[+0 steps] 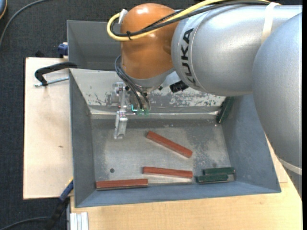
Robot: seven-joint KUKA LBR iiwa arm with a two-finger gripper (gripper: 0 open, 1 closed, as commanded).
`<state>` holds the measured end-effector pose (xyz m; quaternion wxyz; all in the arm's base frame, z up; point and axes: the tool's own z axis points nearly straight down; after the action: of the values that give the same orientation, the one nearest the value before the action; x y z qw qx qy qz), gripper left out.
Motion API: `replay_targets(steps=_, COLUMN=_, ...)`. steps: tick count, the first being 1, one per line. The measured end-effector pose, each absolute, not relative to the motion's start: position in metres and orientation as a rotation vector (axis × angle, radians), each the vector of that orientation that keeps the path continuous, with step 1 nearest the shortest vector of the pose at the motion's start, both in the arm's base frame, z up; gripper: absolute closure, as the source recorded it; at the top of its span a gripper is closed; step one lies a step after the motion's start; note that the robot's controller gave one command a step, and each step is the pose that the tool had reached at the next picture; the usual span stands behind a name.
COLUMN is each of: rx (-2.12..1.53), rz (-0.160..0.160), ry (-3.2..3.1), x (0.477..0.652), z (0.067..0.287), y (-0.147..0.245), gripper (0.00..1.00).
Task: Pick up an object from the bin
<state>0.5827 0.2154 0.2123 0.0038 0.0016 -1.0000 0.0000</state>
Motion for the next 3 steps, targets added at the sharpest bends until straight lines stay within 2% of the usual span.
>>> replay_targets(steps=1, rx=-0.139, rz=0.007, ry=-3.131, x=0.574, z=0.144, y=0.133, gripper=0.0)
replay_targets(steps=2, rx=0.372, rz=-0.002, ry=-3.118, x=0.557, z=0.08, y=0.094, gripper=0.0)
replay_targets(steps=3, rx=0.161, rz=0.002, ry=-3.139, x=0.536, z=0.071, y=0.004, gripper=0.0)
